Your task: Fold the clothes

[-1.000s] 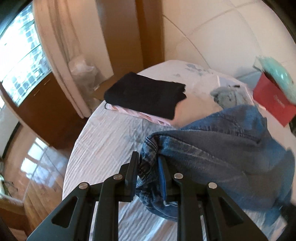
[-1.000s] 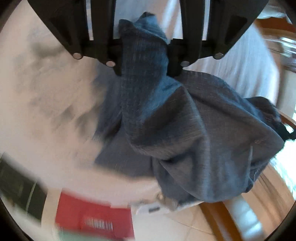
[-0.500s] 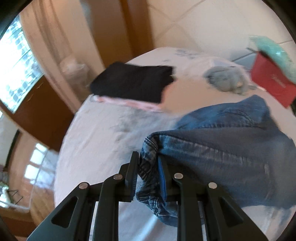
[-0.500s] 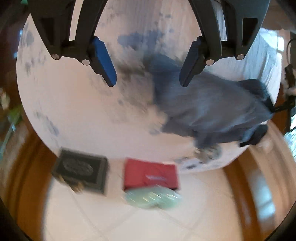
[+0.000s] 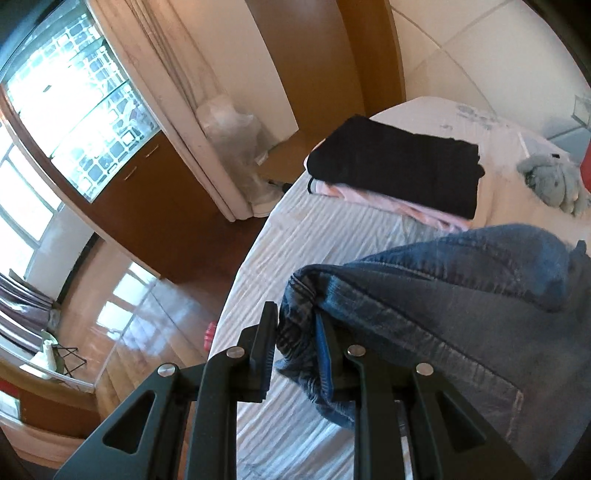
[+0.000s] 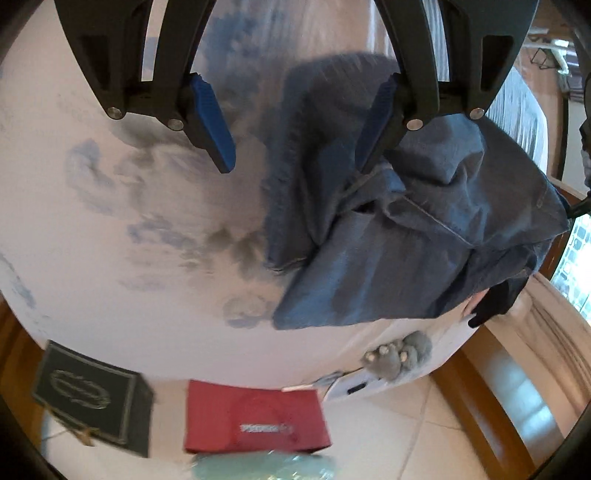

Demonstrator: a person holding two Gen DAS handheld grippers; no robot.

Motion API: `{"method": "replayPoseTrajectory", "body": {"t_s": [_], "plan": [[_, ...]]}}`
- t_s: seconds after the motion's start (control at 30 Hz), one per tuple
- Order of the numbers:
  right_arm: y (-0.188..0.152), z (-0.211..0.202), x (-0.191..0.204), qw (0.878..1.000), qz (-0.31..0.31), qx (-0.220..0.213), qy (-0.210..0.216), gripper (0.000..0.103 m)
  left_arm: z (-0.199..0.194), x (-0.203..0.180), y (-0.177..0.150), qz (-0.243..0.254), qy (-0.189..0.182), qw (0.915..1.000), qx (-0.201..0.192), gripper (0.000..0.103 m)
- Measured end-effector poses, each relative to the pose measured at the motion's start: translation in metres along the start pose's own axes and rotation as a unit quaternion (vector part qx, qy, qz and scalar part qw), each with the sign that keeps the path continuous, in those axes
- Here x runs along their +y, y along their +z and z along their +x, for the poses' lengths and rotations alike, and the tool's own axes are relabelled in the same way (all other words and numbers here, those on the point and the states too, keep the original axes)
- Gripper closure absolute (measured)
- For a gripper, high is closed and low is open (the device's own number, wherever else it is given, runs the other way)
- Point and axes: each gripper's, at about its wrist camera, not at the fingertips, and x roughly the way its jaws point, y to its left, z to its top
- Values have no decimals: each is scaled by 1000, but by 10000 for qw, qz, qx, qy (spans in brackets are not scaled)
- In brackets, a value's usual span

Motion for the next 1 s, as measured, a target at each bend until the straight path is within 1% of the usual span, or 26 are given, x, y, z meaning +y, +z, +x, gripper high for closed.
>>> {"method": "replayPoseTrajectory", "body": {"t_s": [0.03, 0.1, 0.13, 0.17, 0.2, 0.23, 0.33, 0.4, 0.47, 0.5, 0.53, 0.57, 0.6, 0.67, 0.73, 0.77, 0.8, 0.83, 0.87, 0.9, 0.93, 0.97, 1.0], "plan": [[2, 8, 4, 10000, -10, 19, -7, 36, 2, 1, -1, -20, -33, 10000, 20, 84], [8, 31, 2, 9997, 34, 201, -143, 38, 6, 3, -2, -34, -101, 9999, 48, 84], [8, 41, 1, 9993, 61, 345, -139, 56, 8, 3, -3, -24, -126, 9999, 50, 84], [9, 53, 3, 9984, 53, 561, -86, 69, 9, 3, -3, -16, -146, 9999, 49, 84], [9, 66, 4, 9970, 46, 776, -34, 89, 9, 3, -2, -8, -164, 9999, 47, 84], [9, 72, 7, 9962, -30, 870, -46, 94, 8, 1, -1, 2, -217, 9998, 44, 84], [9, 65, 23, 9943, -596, 698, -546, 98, -7, -10, -3, 59, -618, 9981, 15, 84], [12, 36, 13, 9935, -595, 302, -919, 98, -18, -17, -4, 98, -885, 9960, -4, 84], [14, 4, -8, 9889, -472, -93, -1409, 99, -28, -24, -6, 136, -1151, 9933, -23, 83], [13, -23, -29, 9861, -247, -346, -1606, 99, -34, -28, -6, 155, -1283, 9916, -32, 83], [11, -50, -49, 9818, -21, -599, -1801, 99, -39, -31, -7, 174, -1416, 9898, -42, 81], [6, -73, -65, 9761, 134, -750, -2037, 99, -44, -35, -8, 193, -1548, 9877, -51, 81], [1, -95, -81, 9693, 288, -901, -2271, 99, -49, -43, -10, 268, -1681, 9854, -46, 79], [-21, -120, -118, 9630, 727, -794, -2472, 98, -58, -79, -24, 657, -1952, 9786, 28, 78], [-44, -144, -155, 9543, 1164, -685, -2667, 97, -67, -115, -39, 1047, -2191, 9700, 103, 78], [-58, -137, -172, 9508, 1326, -422, -2770, 96, -68, -134, -47, 1247, -2246, 9663, 161, 78], [-72, -130, -188, 9462, 1486, -158, -2869, 83, -67, -151, -55, 1453, -2324, 9613, 264, 75], [-86, -123, -205, 9407, 1645, 105, -2965, 66, -67, -166, -62, 1659, -2413, 9554, 389, 62], [-98, -116, -217, 9367, 1772, 286, -3007, 59, -69, -177, -67, 1807, -2480, 9506, 461, 57], [-109, -110, -229, 9321, 1899, 467, -3048, 55, -75, -177, -68, 1834, -2504, 9497, 417, 56], [-115, -109, -231, 9341, 1937, 437, -2968, 55, -81, -178, -68, 1860, -2528, 9487, 373, 56], [-111, -112, -229, 9395, 1882, 306, -2847, 54, -85, -178, -67, 1862, -2538, 9486, 334, 56], [-108, -115, -227, 9445, 1826, 175, -2726, 51, -83, -177, -62, 1808, -2521, 9502, 309, 55]]}}
